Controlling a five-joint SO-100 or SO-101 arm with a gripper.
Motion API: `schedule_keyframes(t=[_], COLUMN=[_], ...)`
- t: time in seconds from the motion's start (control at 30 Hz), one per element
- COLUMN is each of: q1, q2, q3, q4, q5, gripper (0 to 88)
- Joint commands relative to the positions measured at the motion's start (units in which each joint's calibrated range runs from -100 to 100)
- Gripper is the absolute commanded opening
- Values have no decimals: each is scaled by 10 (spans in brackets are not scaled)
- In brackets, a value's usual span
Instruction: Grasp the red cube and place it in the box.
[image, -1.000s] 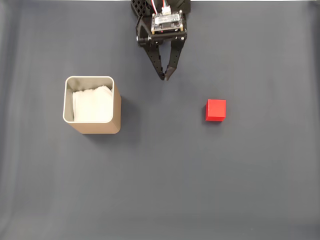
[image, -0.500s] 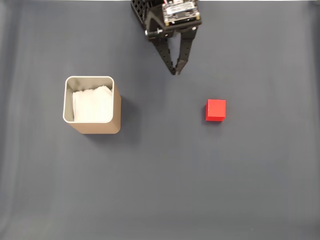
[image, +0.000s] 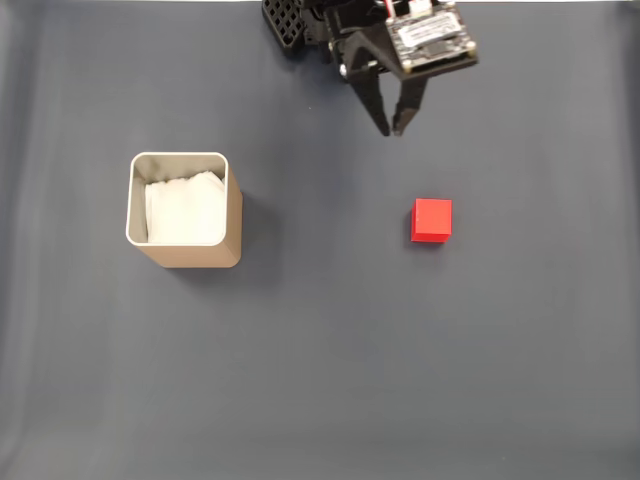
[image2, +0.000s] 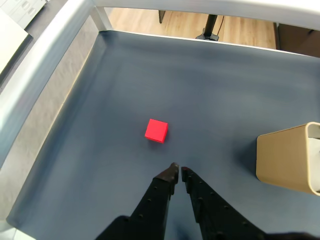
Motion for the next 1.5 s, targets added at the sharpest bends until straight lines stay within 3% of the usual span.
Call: schedule_keyframes(t=[0.0, 0.2, 0.53, 0.93, 1.47], q1=[-22, -47, -43, -11, 15], q2=[48, 120, 205, 239, 237], q3=[-68, -125, -179, -159, -42], q4=[17, 28, 23, -31, -144], q5=[-16, -36, -59, -43, -25], gripper=[48, 67, 199, 331, 384])
